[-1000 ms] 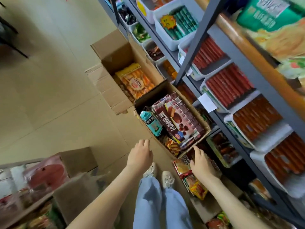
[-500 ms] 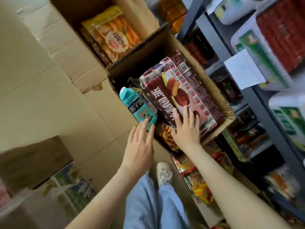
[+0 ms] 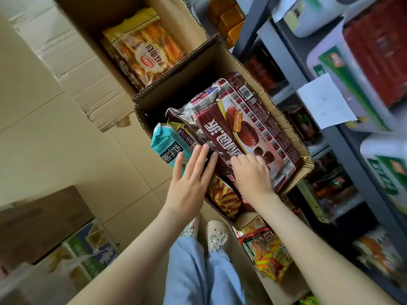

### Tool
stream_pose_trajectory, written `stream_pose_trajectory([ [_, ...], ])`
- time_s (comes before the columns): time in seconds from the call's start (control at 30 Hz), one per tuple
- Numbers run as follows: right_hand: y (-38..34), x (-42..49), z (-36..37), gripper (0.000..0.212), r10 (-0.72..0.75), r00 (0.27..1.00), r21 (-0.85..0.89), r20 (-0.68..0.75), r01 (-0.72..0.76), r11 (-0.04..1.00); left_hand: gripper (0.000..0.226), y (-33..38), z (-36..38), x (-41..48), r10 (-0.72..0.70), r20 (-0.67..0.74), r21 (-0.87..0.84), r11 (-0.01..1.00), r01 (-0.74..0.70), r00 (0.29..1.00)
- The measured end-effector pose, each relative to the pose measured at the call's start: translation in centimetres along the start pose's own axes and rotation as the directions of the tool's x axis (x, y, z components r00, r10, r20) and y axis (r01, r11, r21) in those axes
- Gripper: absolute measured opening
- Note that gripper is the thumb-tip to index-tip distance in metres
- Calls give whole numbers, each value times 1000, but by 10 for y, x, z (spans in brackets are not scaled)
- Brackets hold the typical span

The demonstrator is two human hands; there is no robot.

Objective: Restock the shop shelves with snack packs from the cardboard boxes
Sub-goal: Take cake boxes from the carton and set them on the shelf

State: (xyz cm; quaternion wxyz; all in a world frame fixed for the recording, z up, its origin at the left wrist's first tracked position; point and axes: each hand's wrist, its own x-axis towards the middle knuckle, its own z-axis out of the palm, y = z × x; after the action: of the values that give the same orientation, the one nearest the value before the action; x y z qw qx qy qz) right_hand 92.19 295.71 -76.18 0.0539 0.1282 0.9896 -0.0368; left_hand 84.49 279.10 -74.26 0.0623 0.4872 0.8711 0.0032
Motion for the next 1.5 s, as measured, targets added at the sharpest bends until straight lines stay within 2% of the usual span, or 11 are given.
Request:
stream_pose_trajectory([
  [0.13,32,-6,-53,5,-74,993,-3,-87,74,997,79,-2,-24,27,184,-108,153,974,-167,977],
  [0.3,54,-25,-131,20,-166,976,-10,-142,167,986,67,2,-71,73,437,-206,322,875,-361,876],
  [0.37,51,-37,-172,24,-139,982,-15,-127,139,990,52,10,-106,77,517,-219,287,845,-452,827],
  [0.5,45,-64,-260,12,-36,995,10,-95,37,999,35,31,-193,68,483,-231,118,876,-468,845],
  [0.6,33,-93,-332,58,156,986,107,49,-161,981,37,53,-244,46,468,-266,104,883,-458,843],
  [0.7,14,-138,-373,116,216,947,-14,239,-219,976,38,83,-298,20,445,-289,97,895,-436,848],
  [0.83,1,-200,-389,141,266,962,-138,63,-256,957,47,121,-360,-27,432,-332,139,902,-409,838],
  [1.0,6,-304,-422,121,289,922,-37,-258,-309,950,67,197,-413,-112,430,-349,203,902,-381,833],
  [1.17,22,-447,-469,98,250,856,-40,-453,-300,953,67,303,-464,-206,448,-440,189,893,-408,778],
  [1.37,40,-587,-561,83,291,744,-125,-601,-448,885,78,407,-535,-256,583,-567,283,801,-527,581],
  [1.5,47,-669,-607,81,359,609,-125,-707,-607,785,73,468,-583,-272,724,-617,423,636,-646,308],
])
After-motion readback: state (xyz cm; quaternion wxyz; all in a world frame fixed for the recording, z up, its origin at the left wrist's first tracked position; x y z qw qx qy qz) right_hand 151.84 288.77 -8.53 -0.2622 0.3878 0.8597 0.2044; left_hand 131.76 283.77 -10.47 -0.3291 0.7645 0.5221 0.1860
